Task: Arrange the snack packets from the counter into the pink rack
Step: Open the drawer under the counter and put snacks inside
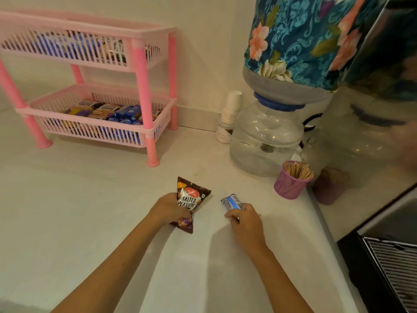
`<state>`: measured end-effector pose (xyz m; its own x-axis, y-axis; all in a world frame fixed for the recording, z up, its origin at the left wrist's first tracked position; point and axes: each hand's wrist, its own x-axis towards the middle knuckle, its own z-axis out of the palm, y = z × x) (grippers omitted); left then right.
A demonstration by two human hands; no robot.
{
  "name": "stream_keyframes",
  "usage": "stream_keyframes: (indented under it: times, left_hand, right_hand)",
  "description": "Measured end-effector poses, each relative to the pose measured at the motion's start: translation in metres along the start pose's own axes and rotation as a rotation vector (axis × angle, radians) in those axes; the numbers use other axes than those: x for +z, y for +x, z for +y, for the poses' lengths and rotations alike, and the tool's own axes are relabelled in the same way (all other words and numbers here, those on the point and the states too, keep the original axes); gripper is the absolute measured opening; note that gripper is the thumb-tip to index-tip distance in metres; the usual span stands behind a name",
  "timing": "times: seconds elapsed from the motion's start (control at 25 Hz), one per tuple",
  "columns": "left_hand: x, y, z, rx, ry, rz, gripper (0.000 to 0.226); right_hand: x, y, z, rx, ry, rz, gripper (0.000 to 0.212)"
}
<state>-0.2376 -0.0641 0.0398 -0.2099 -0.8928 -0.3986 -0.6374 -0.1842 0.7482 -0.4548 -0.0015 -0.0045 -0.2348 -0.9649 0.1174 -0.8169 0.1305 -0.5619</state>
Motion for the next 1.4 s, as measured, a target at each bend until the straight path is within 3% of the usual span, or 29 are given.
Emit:
stream_keyframes:
  times: [0.16,0.32,0.52,0.6,0.68,0.84,0.96,1.08,1.32,1.4]
  left_hand:
    - [0.011,-0.096,-0.034,0.032,-0.261,0.077,0.024]
    - [0.023,-0.189,-0.059,0.063,-0.364,0.083,0.036]
    - [0.059,-0.272,-0.077,0.057,-0.366,-0.223,0.046]
    - [0.080,-0.288,-0.085,0.025,-0.327,-0.340,0.043]
    - [0.107,-0.289,-0.093,-0.017,-0.207,-0.393,0.037]
    - [0.161,-0.252,-0.113,-0.154,-0.104,-0.414,0.031]
    - [0.187,-0.215,-0.131,-0.305,-0.017,-0.460,0.025]
    - [0.199,-0.195,-0.149,-0.331,0.112,-0.464,0.006]
    - [0.224,-0.179,-0.184,-0.415,0.260,-0.357,0.050]
    - [0.231,-0.181,-0.189,-0.336,0.575,-0.347,0.074]
  right_hand:
    - [-0.025,-0.087,-0.010,-0.009,0.324,0.131,0.025]
    - [-0.042,-0.187,-0.017,-0.148,0.522,0.043,0.041]
    - [-0.050,-0.284,-0.007,-0.149,0.538,-0.072,0.042]
    - [-0.054,-0.303,0.007,-0.067,0.491,-0.205,0.050]
    - [-0.052,-0.310,0.027,0.033,0.291,-0.351,0.054]
    - [-0.031,-0.296,0.069,0.194,-0.091,-0.575,0.042]
    - [-0.009,-0.284,0.083,0.342,-0.163,-0.718,0.043]
    - [0.015,-0.276,0.092,0.416,-0.193,-0.841,0.045]
    - [0.054,-0.273,0.098,0.618,-0.050,-1.015,0.019]
    - [0.065,-0.279,0.095,0.624,-0.046,-1.037,0.020]
